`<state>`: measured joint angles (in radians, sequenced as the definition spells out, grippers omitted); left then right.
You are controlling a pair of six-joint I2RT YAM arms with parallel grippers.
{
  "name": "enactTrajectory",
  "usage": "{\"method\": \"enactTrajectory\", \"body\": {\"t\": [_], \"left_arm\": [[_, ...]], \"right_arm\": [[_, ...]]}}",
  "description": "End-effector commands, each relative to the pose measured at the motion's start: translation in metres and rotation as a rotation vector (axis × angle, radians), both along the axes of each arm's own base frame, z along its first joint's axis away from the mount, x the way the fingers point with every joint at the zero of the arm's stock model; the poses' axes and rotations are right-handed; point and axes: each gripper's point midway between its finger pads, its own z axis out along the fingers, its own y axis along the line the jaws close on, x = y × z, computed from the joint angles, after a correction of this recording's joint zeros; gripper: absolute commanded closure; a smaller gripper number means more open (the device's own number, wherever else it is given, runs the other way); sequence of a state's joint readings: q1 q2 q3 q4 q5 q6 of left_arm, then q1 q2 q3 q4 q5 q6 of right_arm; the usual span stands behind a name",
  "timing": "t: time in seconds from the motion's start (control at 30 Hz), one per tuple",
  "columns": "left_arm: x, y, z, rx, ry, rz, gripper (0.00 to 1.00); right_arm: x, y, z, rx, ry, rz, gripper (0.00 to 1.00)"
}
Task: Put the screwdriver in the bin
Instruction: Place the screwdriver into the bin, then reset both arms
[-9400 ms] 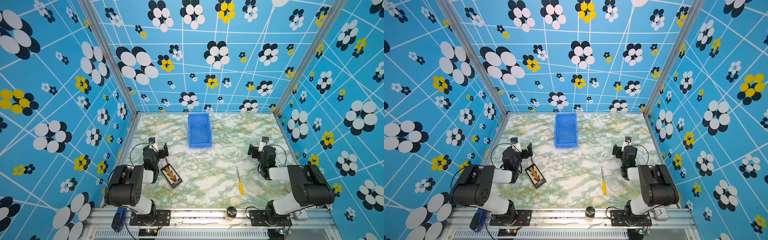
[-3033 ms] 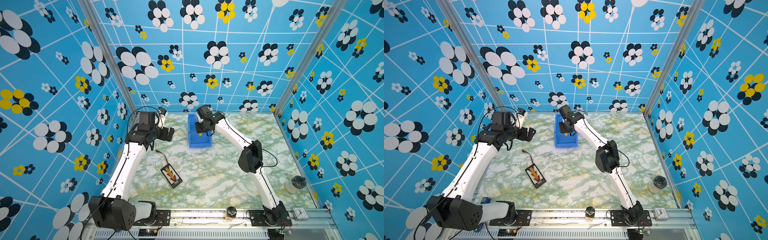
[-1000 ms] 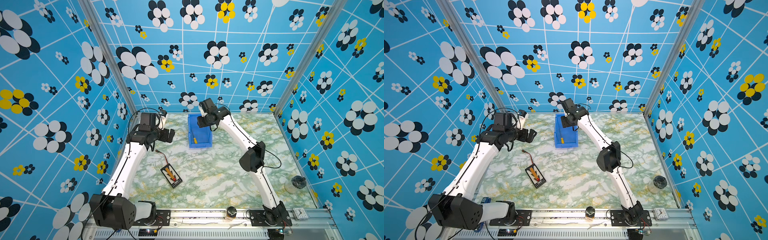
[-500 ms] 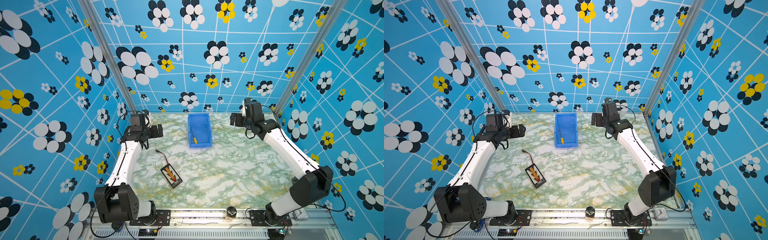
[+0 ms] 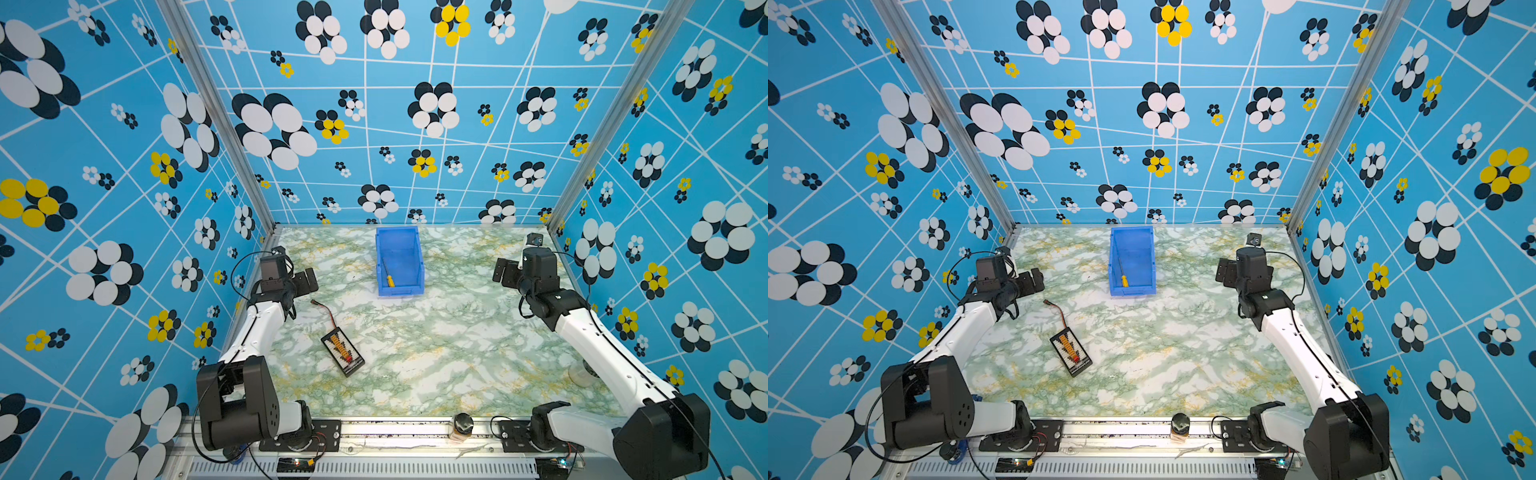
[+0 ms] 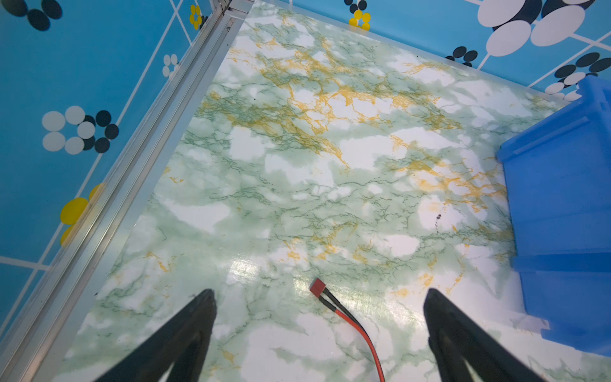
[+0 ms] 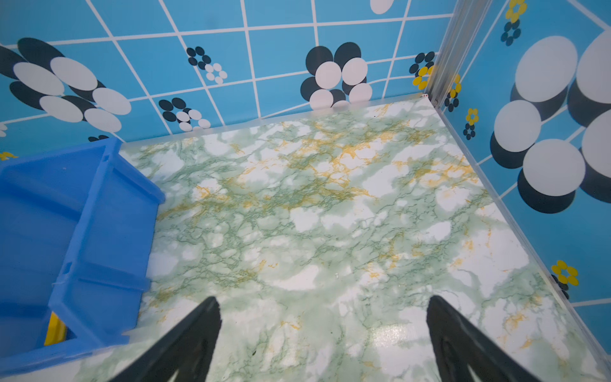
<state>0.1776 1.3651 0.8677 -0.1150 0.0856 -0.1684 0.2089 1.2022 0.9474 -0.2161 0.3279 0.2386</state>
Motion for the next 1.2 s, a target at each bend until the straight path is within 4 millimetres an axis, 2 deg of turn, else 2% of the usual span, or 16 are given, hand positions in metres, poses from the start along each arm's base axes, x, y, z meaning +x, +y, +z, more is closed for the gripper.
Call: {"method": "enactTrajectory", "body": {"t": [0.0, 0.17, 0.23, 0.33, 0.5, 0.67, 0.77, 0.87, 0.93, 1.0, 1.17], "left_arm": [[0.02, -0.001, 0.026, -0.031, -0.132, 0.002, 0.01], [0.029, -0.013, 0.013, -0.051, -0.181, -0.04, 0.01], [0.025, -0.023, 0.001, -0.031, -0.199, -0.083, 0.01], [0.016, -0.035, -0.019, 0.014, -0.204, -0.126, 0.01], [0.005, -0.048, -0.031, 0.098, -0.285, -0.179, 0.01], [0.002, -0.048, -0.036, 0.135, -0.352, -0.172, 0.01], [0.004, -0.049, -0.041, 0.136, -0.351, -0.171, 0.01], [0.001, -0.053, -0.045, 0.158, -0.368, -0.177, 0.01], [-0.002, -0.048, -0.052, 0.17, -0.398, -0.145, 0.01], [-0.006, -0.053, -0.051, 0.188, -0.408, -0.16, 0.01], [-0.007, -0.047, -0.051, 0.197, -0.416, -0.122, 0.01]], "right_arm": [[0.003, -0.012, 0.0, -0.007, -0.025, -0.021, 0.01], [0.009, -0.028, -0.016, -0.034, -0.004, -0.05, 0.01], [0.01, -0.033, -0.022, -0.058, -0.039, -0.06, 0.01], [0.007, -0.057, -0.034, -0.078, -0.05, -0.119, 0.01], [-0.002, -0.076, -0.054, -0.098, -0.045, -0.167, 0.01], [-0.013, -0.08, -0.07, -0.145, -0.072, -0.15, 0.01], [-0.017, -0.078, -0.079, -0.094, -0.119, -0.13, 0.01], [-0.012, -0.076, -0.087, -0.07, -0.156, -0.12, 0.01], [-0.006, -0.075, -0.093, -0.066, -0.17, -0.11, 0.01], [-0.001, -0.073, -0.102, -0.057, -0.178, -0.101, 0.01], [0.006, -0.063, -0.125, -0.045, -0.213, -0.04, 0.01]]}}
